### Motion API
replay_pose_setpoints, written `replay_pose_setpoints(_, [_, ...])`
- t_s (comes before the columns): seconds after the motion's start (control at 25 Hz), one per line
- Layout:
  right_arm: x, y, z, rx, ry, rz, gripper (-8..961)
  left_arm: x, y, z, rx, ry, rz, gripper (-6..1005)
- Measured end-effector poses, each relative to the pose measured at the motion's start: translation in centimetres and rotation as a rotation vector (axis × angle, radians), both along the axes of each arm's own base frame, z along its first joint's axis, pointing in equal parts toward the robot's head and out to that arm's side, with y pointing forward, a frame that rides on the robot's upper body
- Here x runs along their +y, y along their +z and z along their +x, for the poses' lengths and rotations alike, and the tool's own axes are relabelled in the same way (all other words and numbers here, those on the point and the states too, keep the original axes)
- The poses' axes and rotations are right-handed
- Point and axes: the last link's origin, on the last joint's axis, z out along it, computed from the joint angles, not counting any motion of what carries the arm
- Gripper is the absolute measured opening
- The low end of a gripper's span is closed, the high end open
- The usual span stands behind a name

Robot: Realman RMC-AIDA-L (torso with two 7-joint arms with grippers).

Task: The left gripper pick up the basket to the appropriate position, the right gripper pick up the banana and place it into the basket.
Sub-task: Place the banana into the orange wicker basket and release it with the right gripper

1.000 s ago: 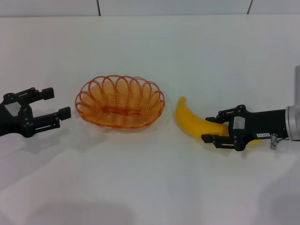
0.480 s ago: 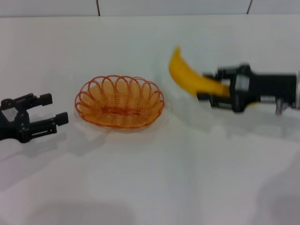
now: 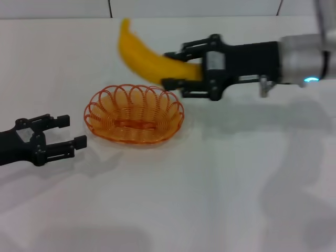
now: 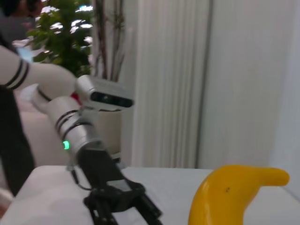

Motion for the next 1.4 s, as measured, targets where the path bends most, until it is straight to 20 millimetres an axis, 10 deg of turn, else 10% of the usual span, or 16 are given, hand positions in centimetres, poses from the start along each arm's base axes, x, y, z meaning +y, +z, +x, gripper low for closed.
replay_pose_setpoints(0.68, [1.5, -8.3, -3.0, -0.252, -0.015, -0.081, 504, 1.3, -0.7, 1.5, -0.005, -0.035, -0.016, 803])
replay_pose_setpoints(1.04, [1.9, -6.1, -2.5, -0.178, -0.075, -0.078, 627, 1.1, -0.3, 1.1, -0.007, -0.024, -0.014, 799])
replay_pose_setpoints(1.4, [-2.3, 0.1, 5.5, -0.023, -0.249, -0.011, 750, 1.1, 0.1, 0.7, 0.004, -0.025, -0.001, 795])
